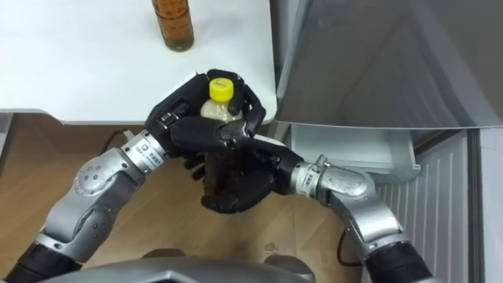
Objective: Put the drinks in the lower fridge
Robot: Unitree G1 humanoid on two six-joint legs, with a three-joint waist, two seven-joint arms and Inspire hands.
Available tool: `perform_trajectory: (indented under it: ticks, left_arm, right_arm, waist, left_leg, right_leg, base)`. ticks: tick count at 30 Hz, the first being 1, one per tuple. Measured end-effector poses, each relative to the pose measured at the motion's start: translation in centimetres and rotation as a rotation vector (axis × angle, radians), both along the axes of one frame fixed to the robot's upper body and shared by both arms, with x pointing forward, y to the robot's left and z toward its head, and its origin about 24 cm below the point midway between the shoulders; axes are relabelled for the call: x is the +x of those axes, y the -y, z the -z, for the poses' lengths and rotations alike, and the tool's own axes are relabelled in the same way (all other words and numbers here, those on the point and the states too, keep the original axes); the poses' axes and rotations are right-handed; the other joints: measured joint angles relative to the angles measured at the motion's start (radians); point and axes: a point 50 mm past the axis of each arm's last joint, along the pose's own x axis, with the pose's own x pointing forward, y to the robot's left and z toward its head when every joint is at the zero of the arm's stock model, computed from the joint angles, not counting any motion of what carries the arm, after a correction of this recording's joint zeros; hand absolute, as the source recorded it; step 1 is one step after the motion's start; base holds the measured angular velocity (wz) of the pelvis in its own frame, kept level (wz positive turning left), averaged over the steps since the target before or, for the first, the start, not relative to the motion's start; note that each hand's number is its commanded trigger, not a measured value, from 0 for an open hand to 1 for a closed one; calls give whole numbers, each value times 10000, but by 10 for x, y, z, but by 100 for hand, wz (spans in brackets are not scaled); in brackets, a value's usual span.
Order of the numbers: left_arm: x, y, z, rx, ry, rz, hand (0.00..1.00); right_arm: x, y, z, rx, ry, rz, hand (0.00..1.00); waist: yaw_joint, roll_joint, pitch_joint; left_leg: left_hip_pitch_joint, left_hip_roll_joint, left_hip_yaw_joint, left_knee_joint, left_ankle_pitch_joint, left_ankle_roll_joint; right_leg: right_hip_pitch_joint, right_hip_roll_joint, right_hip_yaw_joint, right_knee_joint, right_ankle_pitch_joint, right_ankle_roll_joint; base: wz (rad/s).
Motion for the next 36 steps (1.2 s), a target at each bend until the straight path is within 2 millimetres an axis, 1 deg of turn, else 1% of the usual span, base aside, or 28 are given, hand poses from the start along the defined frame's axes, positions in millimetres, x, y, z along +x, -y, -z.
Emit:
perform_trajectory:
  ticks: [10, 11, 12, 13, 14, 22, 27, 31, 35, 36]
  left_arm:
    - [-2, 2, 2, -79, -162, -90, 100]
    - [-2, 3, 2, -82, -165, -116, 93]
    - [-2, 3, 2, -89, -166, -133, 83]
    - [-2, 3, 2, -135, -191, -153, 36]
    - [-2, 2, 2, -220, -247, -211, 0]
    - [-1, 0, -1, -384, -37, -373, 0]
    - [-1, -2, -1, -266, -1, -427, 0]
    - [1, -3, -3, -286, 123, -439, 0]
    - [2, 0, -18, -491, 680, -439, 0]
    - [2, 0, -22, -552, 865, -481, 0]
  right_arm:
    - [-8, -3, 6, 432, -325, 339, 100]
    - [-8, -3, 6, 430, -326, 352, 100]
    - [-8, -3, 6, 432, -323, 355, 100]
    - [-8, -3, 6, 443, -324, 361, 100]
    - [-8, -3, 6, 483, -324, 378, 100]
    - [-7, -3, 4, 879, -372, 545, 100]
    - [-13, -5, 11, 1445, -922, 622, 100]
    - [-13, -5, 10, 1662, -964, 571, 100]
    - [-13, -5, 7, 2199, -941, 442, 100]
    - [-13, -5, 6, 2299, -853, 420, 100]
  waist:
    - [-17, 58, -23]
    - [-42, 69, -21]
    - [-47, 77, -18]
    - [-48, 80, -18]
    - [-48, 87, -18]
    - [-65, 105, -13]
    - [-95, 106, -10]
    - [-70, 118, -3]
    - [-105, 160, -6]
    - [-109, 188, -23]
  left_leg:
    - [37, -4, 2, -16, 0, 0]
    - [37, -4, 2, -16, 0, 0]
    - [38, -4, 1, -15, 1, 0]
    - [41, -4, 0, -14, 1, 1]
    - [45, -4, 1, -13, 2, 2]
    - [64, -5, -3, -12, 6, 9]
    - [72, -7, -23, -7, 6, 8]
    - [54, -6, -37, 26, 5, 9]
    - [-173, -10, -115, 158, 4, 9]
    - [-242, -8, -126, 169, 3, 10]
  right_leg:
    - [23, -5, 11, -4, 0, 1]
    - [24, -5, 11, -3, 0, 0]
    - [33, -5, 7, -2, 0, 0]
    - [37, -4, 7, -2, 0, 0]
    - [42, -4, 7, 1, 0, 1]
    - [70, -5, 4, 6, 0, 1]
    - [104, -4, -18, -4, 0, 1]
    - [99, -5, -35, -3, 0, 1]
    - [-39, -11, -102, 25, 0, 0]
    - [-98, -10, -123, 45, 0, 0]
  base:
    - [0]
    - [0]
    - [0]
    - [0]
    - [0]
    - [0]
    - [0]
    - [0]
    - [4]
    - [7]
